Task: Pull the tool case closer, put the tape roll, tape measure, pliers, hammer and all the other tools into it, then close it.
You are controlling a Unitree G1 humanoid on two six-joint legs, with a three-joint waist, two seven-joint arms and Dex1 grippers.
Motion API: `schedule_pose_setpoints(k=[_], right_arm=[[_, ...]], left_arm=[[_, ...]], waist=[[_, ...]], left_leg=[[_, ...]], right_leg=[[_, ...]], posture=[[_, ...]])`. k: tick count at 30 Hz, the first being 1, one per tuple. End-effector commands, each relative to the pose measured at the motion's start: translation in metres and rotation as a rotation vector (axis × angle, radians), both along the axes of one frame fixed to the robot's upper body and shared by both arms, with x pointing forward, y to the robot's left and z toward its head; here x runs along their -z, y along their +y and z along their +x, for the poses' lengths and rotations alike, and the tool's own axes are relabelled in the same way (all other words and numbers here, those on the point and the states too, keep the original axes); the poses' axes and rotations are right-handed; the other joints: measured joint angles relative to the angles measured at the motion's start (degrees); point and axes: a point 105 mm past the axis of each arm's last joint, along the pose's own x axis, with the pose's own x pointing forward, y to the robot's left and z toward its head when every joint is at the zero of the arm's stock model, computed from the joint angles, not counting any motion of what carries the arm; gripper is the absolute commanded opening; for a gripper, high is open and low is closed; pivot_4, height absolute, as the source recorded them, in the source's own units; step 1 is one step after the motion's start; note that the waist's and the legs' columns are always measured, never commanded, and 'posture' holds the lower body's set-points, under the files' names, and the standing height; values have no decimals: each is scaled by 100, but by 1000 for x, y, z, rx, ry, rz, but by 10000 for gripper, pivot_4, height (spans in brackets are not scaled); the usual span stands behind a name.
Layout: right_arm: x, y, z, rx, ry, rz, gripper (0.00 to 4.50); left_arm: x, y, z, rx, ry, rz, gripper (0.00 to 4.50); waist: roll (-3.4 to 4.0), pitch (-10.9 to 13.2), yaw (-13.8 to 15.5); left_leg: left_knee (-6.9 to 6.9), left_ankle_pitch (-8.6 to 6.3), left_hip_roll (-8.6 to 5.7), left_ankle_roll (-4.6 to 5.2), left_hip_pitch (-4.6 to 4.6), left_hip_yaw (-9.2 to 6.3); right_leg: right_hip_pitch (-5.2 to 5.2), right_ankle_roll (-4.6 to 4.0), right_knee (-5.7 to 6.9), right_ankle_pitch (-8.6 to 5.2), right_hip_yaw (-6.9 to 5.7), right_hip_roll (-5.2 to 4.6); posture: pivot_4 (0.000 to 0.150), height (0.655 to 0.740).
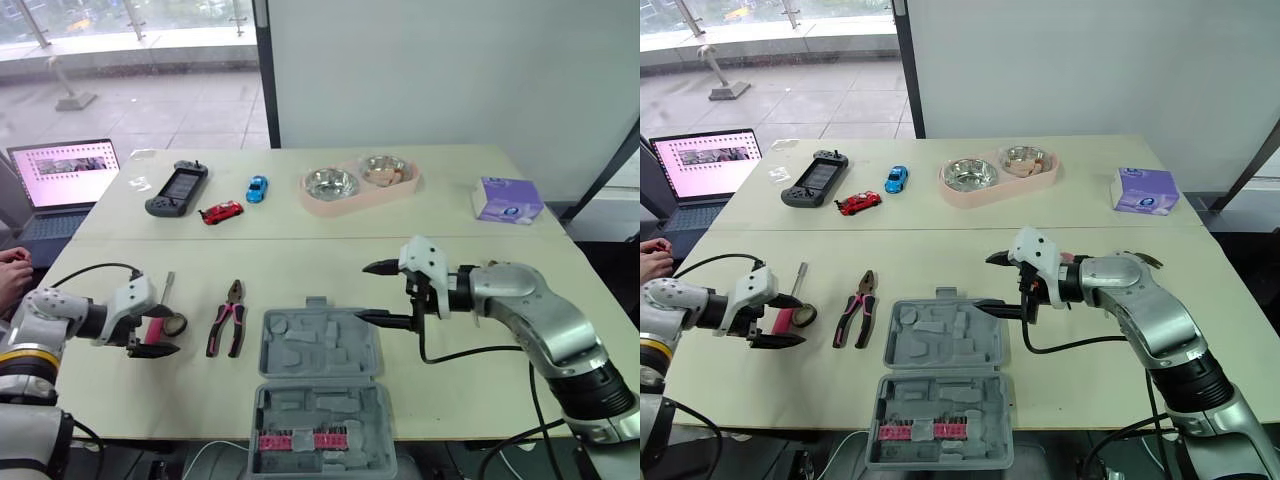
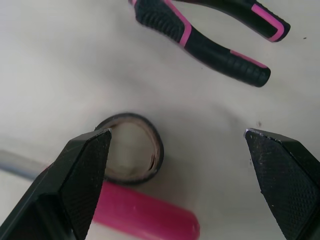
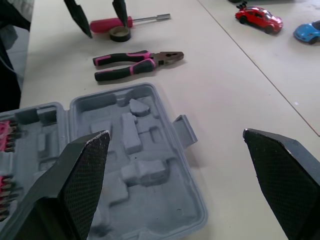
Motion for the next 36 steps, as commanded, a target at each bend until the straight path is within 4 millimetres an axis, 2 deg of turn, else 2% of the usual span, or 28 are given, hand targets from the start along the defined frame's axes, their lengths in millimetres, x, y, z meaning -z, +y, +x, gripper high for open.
schedule_pose_setpoints(k=[1, 8, 9, 11, 13, 18, 24, 27, 30, 34, 36], right_arm=[[-8, 4, -4, 3, -47, 11, 45000], [-9, 8, -3, 12, -54, 21, 45000], [-9, 8, -3, 13, -55, 21, 45000], [-9, 9, -2, 13, -57, 23, 45000], [-10, 9, -1, 14, -60, 24, 45000], [-12, 10, 2, 13, -67, 34, 45000], [-13, 11, 4, 12, -72, 33, 45000], [-11, 11, 5, 12, -71, 31, 45000], [-10, 11, 5, 13, -71, 29, 45000], [-9, 12, 5, 15, -73, 35, 45000], [-8, 14, 6, 15, -74, 41, 45000]], left_arm=[[2, -1, 3, 9, -11, 26, 44575], [14, 2, 3, -5, 3, 78, 44575], [14, 2, 3, -8, 0, 82, 42202], [15, 3, 4, -10, -6, 89, 36310], [15, 3, 4, -11, -9, 95, 27119], [15, 5, 7, -19, -34, 110, 623], [6, 6, 10, -13, -61, 109, 623], [-12, 4, 16, -1, -92, 63, 623], [-42, -4, 18, 75, -121, 3, 623], [-71, -24, 18, 160, -123, -70, 623], [-79, -46, 20, 244, -121, -67, 623]], waist=[[0, 0, -17], [-2, 0, -13], [-2, 0, -13], [-2, -1, -20], [-2, -1, -22], [-2, -1, -20], [-2, -1, -22], [-2, -1, -22], [-9, 3, -20], [-10, 2, -21], [-9, 2, -20]], left_leg=[[0, 0, 0, 0, 1, 0], [1, 0, 1, 0, 2, 0], [1, 0, 1, 0, 2, 0], [1, 0, 1, 0, 3, 0], [1, 0, 1, 1, 3, 0], [1, 0, 1, 1, 3, 0], [1, 0, 1, 0, 4, 0], [2, 0, 1, 0, 3, 0], [3, 0, 1, 0, 0, -1], [4, 0, 1, 0, -2, -2], [4, 0, 0, 0, -1, -2]], right_leg=[[0, 0, 0, 0, 0, 0], [0, 0, 3, 0, 0, 1], [0, 0, 3, 0, 0, 1], [0, 0, 5, 0, 0, 1], [0, 0, 5, 0, 0, 1], [0, 0, 4, 0, 0, 1], [0, 0, 5, 0, 0, 1], [0, 0, 5, 0, 0, 1], [0, 0, 5, 0, 0, 1], [0, 1, 3, 0, -1, 0], [0, 1, 4, 0, -1, 0]], posture=[[1500, 7239], [1500, 7239], [1500, 7239], [1500, 7239], [1500, 7239], [1500, 7239], [1500, 7239], [1500, 7239], [1500, 7239], [1500, 7239], [1500, 7239]])
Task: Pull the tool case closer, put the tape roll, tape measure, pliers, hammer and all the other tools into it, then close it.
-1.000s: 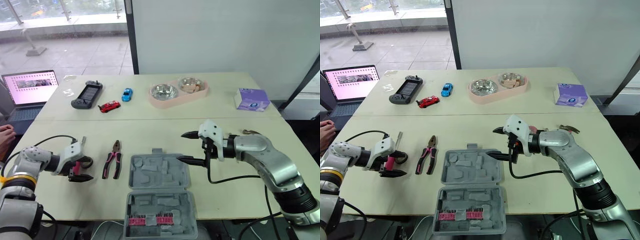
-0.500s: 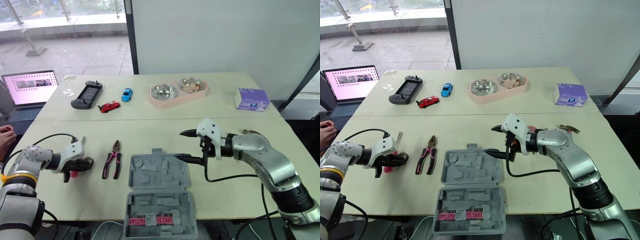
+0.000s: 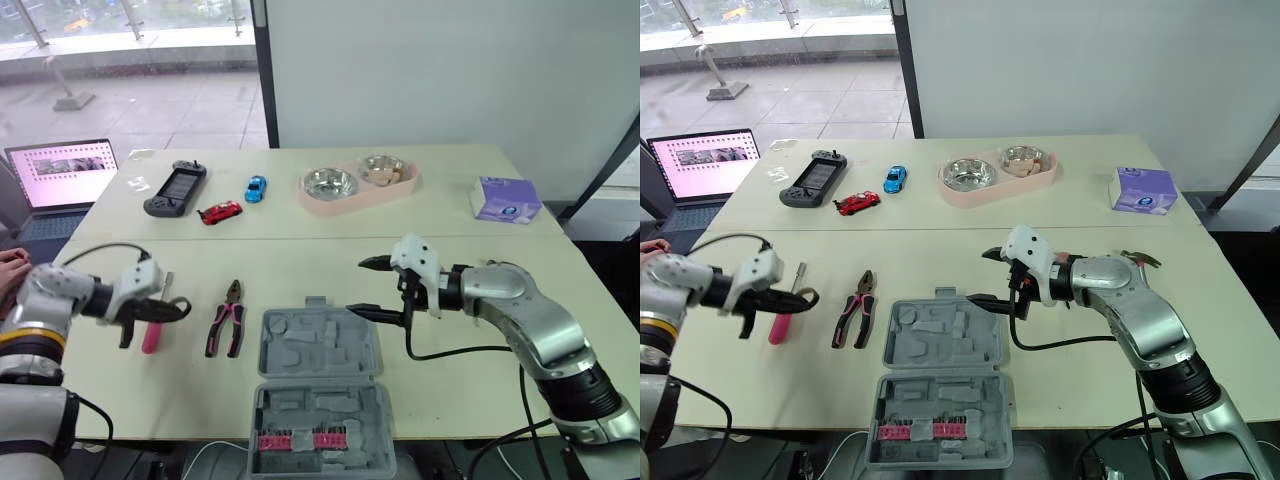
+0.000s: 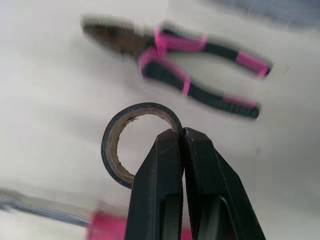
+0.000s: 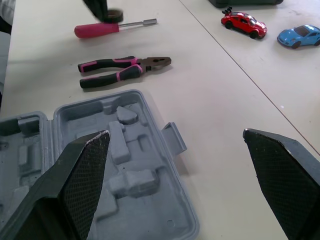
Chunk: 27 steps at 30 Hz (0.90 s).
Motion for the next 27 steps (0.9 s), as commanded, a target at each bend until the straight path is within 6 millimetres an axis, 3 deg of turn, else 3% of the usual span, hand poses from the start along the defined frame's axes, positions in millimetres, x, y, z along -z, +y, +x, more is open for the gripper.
schedule_pose_setpoints(k=[1, 6, 11, 27], right_arm=[[-7, 7, 0, -20, -40, 23, 45000], [-5, 13, 0, -23, -42, 29, 45000], [-3, 16, -1, -15, -45, 25, 45000], [-2, 17, -10, 29, -28, 43, 45000]], left_arm=[[-20, -32, 1, 124, -17, -17, 623], [-7, -94, 0, 325, 27, -27, 623], [15, -122, -2, 424, 57, -27, 623], [39, -141, 9, 480, 26, 11, 623]], waist=[[0, 0, 3], [0, 0, 2], [-3, 2, -32], [-4, 1, 8]], left_leg=[[0, 0, 0, 0, 0, -1], [1, 0, 0, -1, 0, -1], [2, 1, 0, -2, -1, -1], [3, 2, -3, -2, -3, -1]], right_leg=[[0, 0, 0, 0, 0, 0], [1, 0, 1, 0, 0, 1], [0, -1, -1, 0, 1, 2], [0, 0, -3, 1, 1, 0]], posture=[[1500, 7239], [1500, 7239], [1500, 7239], [1500, 7239]])
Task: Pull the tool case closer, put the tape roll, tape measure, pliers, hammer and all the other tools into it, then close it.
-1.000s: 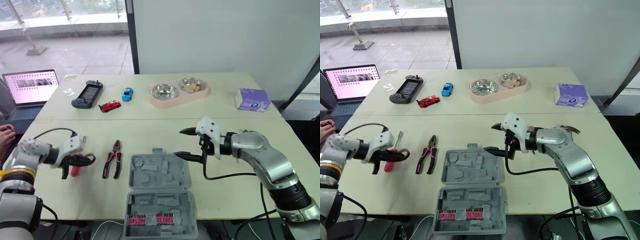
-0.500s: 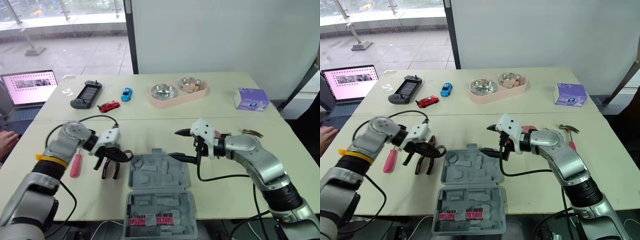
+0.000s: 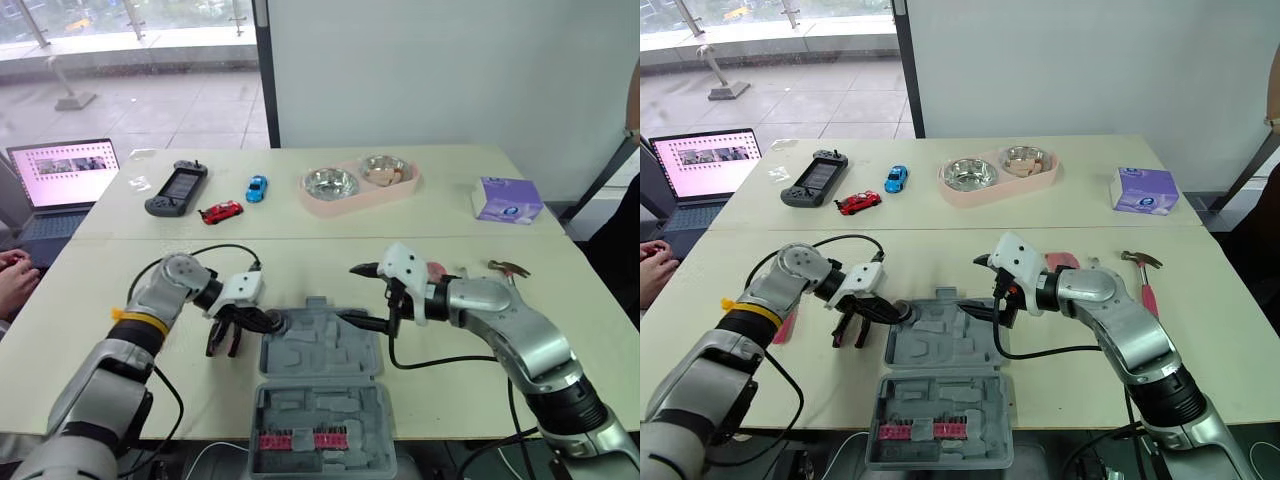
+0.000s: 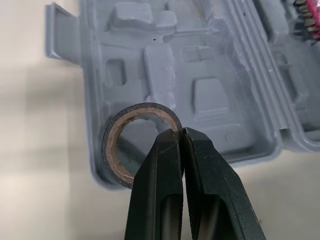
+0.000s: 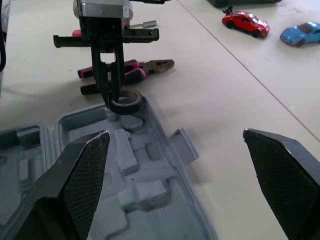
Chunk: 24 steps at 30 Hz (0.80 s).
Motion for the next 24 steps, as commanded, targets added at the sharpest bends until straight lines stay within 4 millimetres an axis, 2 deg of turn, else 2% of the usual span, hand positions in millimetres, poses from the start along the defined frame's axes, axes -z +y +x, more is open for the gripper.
schedule_pose_setpoints(k=[1, 16, 19, 23, 24], right_arm=[[-13, 4, -4, -14, -47, 25, 45000], [-12, 2, -3, 2, -44, 31, 45000], [-12, 2, -3, 4, -44, 31, 45000], [-12, 2, -3, 5, -44, 31, 45000], [-12, 1, -3, 6, -44, 32, 45000]], left_arm=[[-9, -2, 5, 22, -37, 9, 623], [-5, -3, 7, 15, -38, 20, 623], [-9, -6, 8, 16, -49, 6, 10358], [-19, -8, 10, 23, -58, -13, 30732], [-22, -8, 10, 25, -61, -18, 30732]], waist=[[0, 0, -15], [0, 0, -11], [0, 0, -10], [0, 0, -10], [0, 0, -10]], left_leg=[[0, 0, 0, 0, 1, 0], [0, 0, 1, 0, 1, 0], [0, 0, 0, 0, 1, 0], [0, 0, 0, 0, 1, 0], [0, 0, 0, 0, 1, 0]], right_leg=[[0, 0, 0, 0, 0, 0], [0, 0, 1, 0, 0, 1], [0, 0, 1, 0, 0, 1], [0, 0, 1, 0, 0, 1], [0, 0, 1, 0, 0, 1]], posture=[[1500, 7239], [1500, 7239], [1500, 7239], [1500, 7239], [1500, 7239]])
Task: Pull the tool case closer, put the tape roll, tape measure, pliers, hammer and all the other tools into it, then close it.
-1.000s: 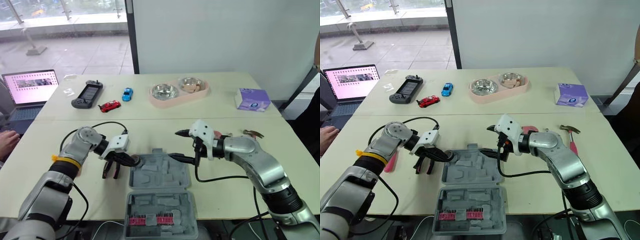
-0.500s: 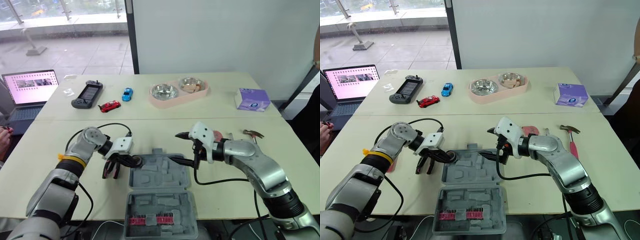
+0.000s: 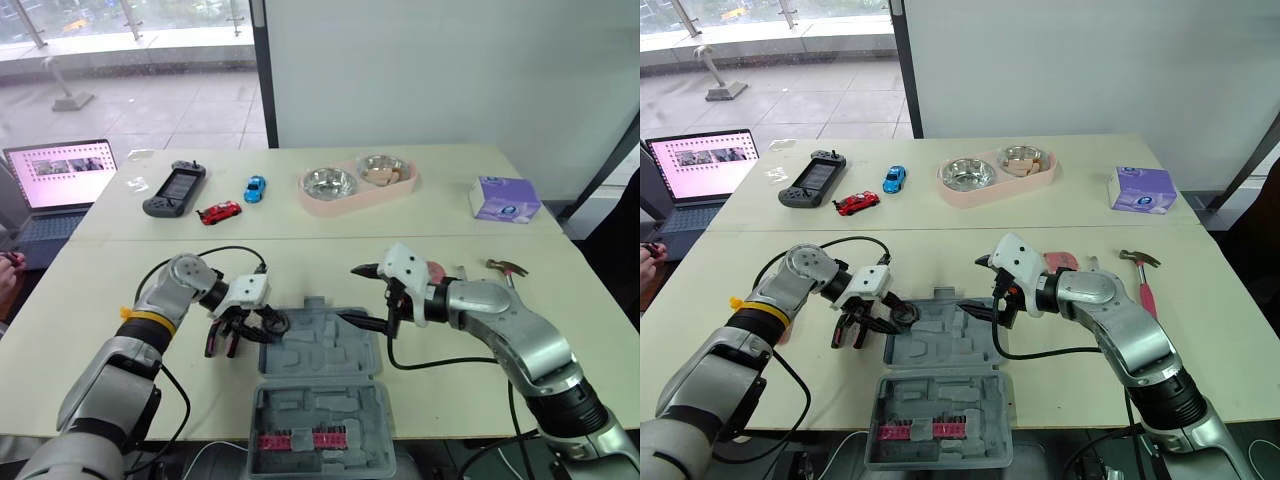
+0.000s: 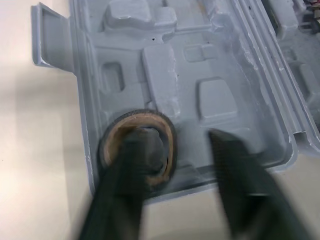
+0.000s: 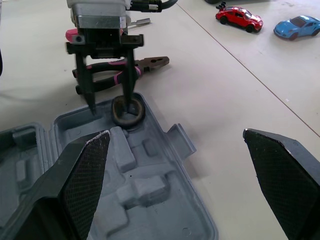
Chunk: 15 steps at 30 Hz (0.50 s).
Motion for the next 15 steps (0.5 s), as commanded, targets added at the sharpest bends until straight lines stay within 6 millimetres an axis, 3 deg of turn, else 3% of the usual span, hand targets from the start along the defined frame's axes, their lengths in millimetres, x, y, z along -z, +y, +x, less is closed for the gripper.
schedule_pose_setpoints(k=[1, 9, 15], right_arm=[[-13, 2, -3, -15, -51, 25, 45000], [-13, 1, -3, -11, -52, 26, 45000], [-8, -9, -6, 27, -45, 17, 45000]], left_arm=[[-24, -2, 6, 11, -51, -34, 30732], [-37, 7, 8, -30, -75, -55, 30732], [-62, 39, 17, -260, -104, -177, 30732]], waist=[[0, 0, 0], [0, 0, -7], [0, 0, -41]], left_leg=[[0, 0, 0, 0, 0, 0], [0, 0, 1, 0, 1, 0], [0, 0, 1, 0, 0, -1]], right_leg=[[0, 0, 0, 0, 0, 0], [0, 0, 1, 0, 0, 0], [0, 0, 0, 0, 0, 1]], posture=[[1500, 7239], [1500, 7239], [1500, 7239]])
